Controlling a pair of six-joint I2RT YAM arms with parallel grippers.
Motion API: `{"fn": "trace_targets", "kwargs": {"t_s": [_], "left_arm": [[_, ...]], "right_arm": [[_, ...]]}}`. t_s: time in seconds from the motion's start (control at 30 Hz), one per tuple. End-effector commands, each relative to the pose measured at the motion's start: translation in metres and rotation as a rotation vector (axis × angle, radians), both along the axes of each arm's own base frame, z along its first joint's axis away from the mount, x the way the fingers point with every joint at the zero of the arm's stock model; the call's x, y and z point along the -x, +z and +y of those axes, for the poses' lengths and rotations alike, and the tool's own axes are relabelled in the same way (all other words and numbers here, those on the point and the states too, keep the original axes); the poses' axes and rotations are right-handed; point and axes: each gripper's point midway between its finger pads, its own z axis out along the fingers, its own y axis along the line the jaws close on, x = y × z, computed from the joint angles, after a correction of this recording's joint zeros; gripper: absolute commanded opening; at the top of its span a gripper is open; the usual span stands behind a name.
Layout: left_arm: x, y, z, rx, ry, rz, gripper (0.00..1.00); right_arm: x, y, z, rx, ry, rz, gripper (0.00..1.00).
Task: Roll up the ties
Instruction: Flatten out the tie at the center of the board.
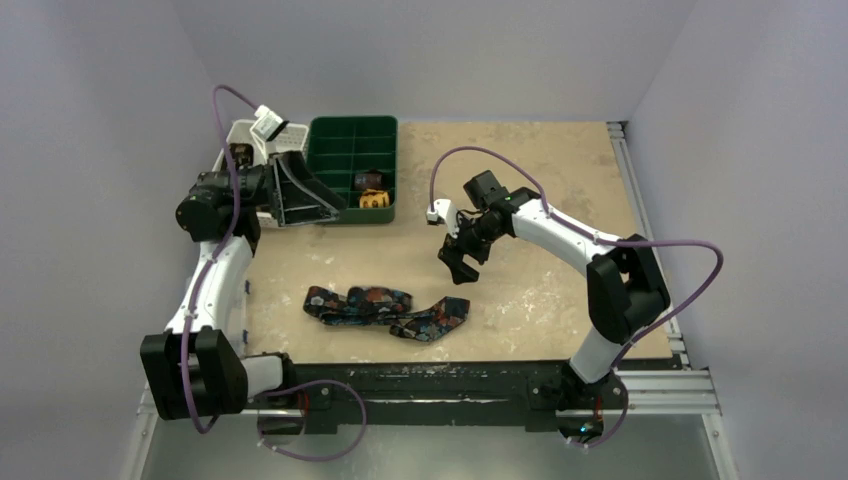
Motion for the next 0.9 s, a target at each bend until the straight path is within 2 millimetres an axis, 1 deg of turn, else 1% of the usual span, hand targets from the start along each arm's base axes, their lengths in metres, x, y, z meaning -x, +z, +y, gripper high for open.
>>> {"fn": "trace_targets", "kwargs": {"t_s": [0.0, 0.07, 0.13, 0.17, 0.23, 0.27, 0.33, 0.4, 0.43, 0.47, 0.53, 0.57, 0.6, 0.67, 0.73, 0.8, 0.87], "left_arm": [[0.021, -0.033, 0.011, -0.101, -0.008, 0.214, 0.95], [0.013, -0.034, 0.022, -0.051, 0.069, 0.273, 0.96], [0.003, -0.041, 0.041, -0.018, 0.171, 0.319, 0.97], [0.001, -0.048, 0.049, -0.005, 0.215, 0.336, 0.97], [0.003, -0.063, 0.065, -0.017, 0.293, 0.344, 0.97], [0.004, -0.065, 0.071, -0.031, 0.321, 0.343, 0.98], [0.004, -0.066, 0.079, -0.060, 0.345, 0.363, 0.98], [0.004, -0.063, 0.081, -0.050, 0.360, 0.386, 0.99], [0.005, -0.054, 0.078, -0.027, 0.372, 0.370, 0.99], [0.008, -0.040, 0.072, -0.007, 0.376, 0.325, 1.00], [0.017, -0.004, 0.060, 0.058, 0.392, 0.209, 1.00], [0.018, 0.010, 0.058, 0.099, 0.407, 0.197, 1.00], [0.019, 0.020, 0.059, 0.122, 0.424, 0.196, 1.00], [0.017, 0.039, 0.065, 0.142, 0.455, 0.189, 1.00], [0.010, 0.056, 0.069, 0.200, 0.461, 0.207, 1.00], [0.005, 0.067, 0.071, 0.257, 0.455, 0.240, 1.00], [-0.002, 0.070, 0.076, 0.299, 0.446, 0.337, 1.00]], "right_arm": [[-0.008, 0.023, 0.001, -0.044, -0.061, -0.069, 0.87], [-0.002, 0.027, -0.003, -0.041, -0.058, -0.068, 0.88], [0.003, 0.029, -0.006, -0.046, -0.057, -0.079, 0.88], [0.003, 0.029, -0.007, -0.046, -0.059, -0.092, 0.87], [0.005, 0.028, -0.006, -0.037, -0.046, -0.106, 0.86], [0.006, 0.028, -0.004, -0.035, -0.036, -0.106, 0.85], [0.010, 0.028, 0.000, -0.036, -0.013, -0.094, 0.84], [0.014, 0.030, 0.005, -0.050, 0.015, -0.088, 0.83], [0.014, 0.030, 0.007, -0.055, 0.023, -0.093, 0.83], [0.014, 0.031, 0.009, -0.056, 0.028, -0.096, 0.83], [0.010, 0.034, 0.012, -0.054, 0.028, -0.097, 0.83], [0.008, 0.036, 0.013, -0.051, 0.027, -0.098, 0.84], [0.006, 0.037, 0.013, -0.047, 0.024, -0.098, 0.83], [0.004, 0.041, 0.012, -0.040, 0.022, -0.113, 0.83], [0.001, 0.047, 0.009, -0.028, 0.017, -0.136, 0.83], [-0.001, 0.052, 0.004, -0.005, 0.010, -0.146, 0.83], [0.001, 0.057, -0.001, 0.011, 0.004, -0.153, 0.83]]}}
